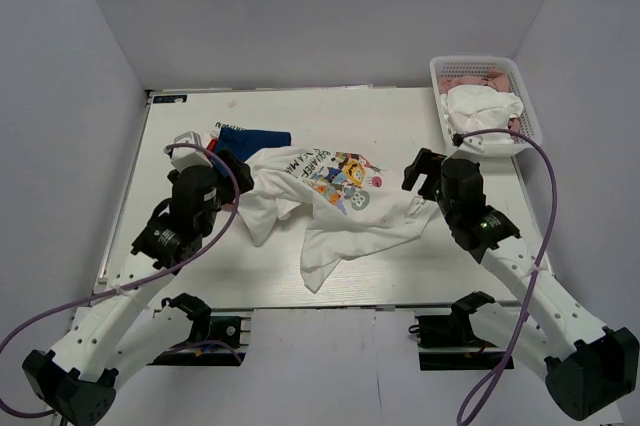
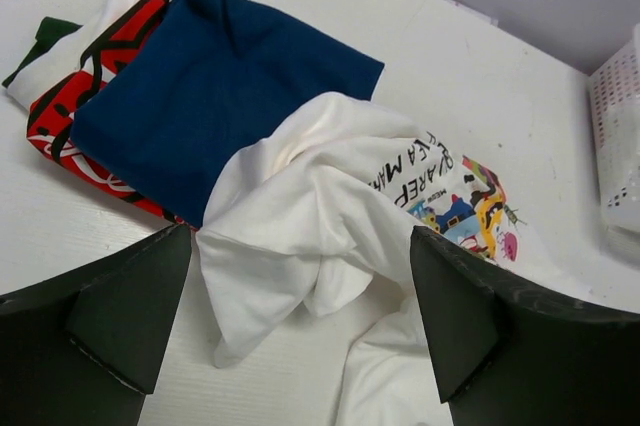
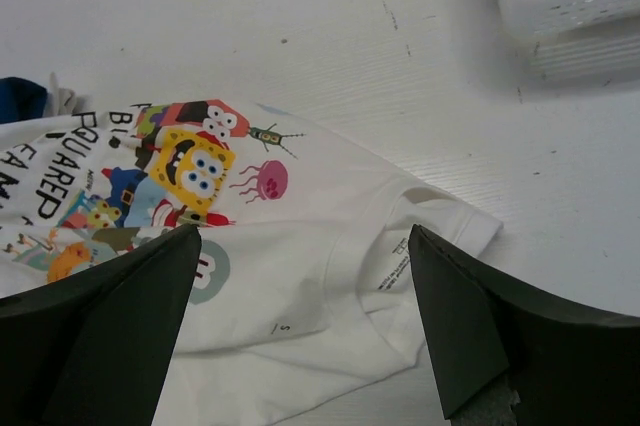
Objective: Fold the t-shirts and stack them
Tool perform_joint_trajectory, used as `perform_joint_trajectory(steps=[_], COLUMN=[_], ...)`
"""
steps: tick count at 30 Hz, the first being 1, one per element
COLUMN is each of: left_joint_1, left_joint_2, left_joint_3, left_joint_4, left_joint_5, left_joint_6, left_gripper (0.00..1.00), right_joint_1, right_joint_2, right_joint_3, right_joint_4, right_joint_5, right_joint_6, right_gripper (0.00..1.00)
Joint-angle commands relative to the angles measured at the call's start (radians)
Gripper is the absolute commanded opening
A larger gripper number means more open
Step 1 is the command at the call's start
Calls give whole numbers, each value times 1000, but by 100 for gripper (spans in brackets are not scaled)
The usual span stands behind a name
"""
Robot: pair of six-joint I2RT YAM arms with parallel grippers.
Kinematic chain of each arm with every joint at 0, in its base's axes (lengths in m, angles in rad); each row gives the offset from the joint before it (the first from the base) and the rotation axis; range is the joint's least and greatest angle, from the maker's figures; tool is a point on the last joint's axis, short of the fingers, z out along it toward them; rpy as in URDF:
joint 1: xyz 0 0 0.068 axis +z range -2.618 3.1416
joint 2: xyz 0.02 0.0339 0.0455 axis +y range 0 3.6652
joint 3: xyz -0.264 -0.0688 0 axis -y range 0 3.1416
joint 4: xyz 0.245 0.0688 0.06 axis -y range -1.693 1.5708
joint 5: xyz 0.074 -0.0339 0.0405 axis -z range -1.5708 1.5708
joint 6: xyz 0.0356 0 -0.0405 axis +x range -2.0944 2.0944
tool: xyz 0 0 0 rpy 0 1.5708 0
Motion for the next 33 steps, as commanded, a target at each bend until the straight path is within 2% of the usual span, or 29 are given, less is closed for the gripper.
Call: perform_joint_trajectory(steps=[1,3,4,8,10,11,16,20,23,28,30,31,33], left_joint_1=[4,4,4,4,4,4,4,4,4,4,4,4,4], left_joint_2=[-39,-50,-50,-61,-61,-61,-61,-52,-52,-19,-10,0,16], left_joint_3=[-5,-5,-5,-16,-39,-39,-48,-39,-50,-50,-41,-41,-41], left_joint_4=[4,4,-8,3,13,14,-20,-57,-26,-37,-26,-26,-16], left_joint_5=[-18,-65,-90,-81,-81,-81,-159,-190,-179,-170,-157,-148,-137], left_joint_6=[0,9,9,19,20,20,-8,-34,-25,-25,-14,-4,-3], left_gripper=[100,100,100,100,100,100,100,100,100,100,100,100,100], right_joint_1=[-4,-5,-2,4,14,28,113,166,182,171,169,173,171], right_joint_2=[-44,-52,-50,38,97,211,520,751,844,853,830,823,759], right_joint_3=[-30,-88,-109,-203,-130,-107,83,185,229,151,108,92,23], right_joint_4=[117,170,263,469,456,451,506,496,461,465,412,367,326], right_joint_5=[-69,-107,-252,-531,-609,-677,-794,-729,-635,-545,-428,-425,-287], right_joint_6=[-36,-94,-128,-149,-171,-175,-136,-135,-106,-35,-26,-20,2], right_gripper=[90,90,90,90,90,90,90,90,90,90,90,90,90])
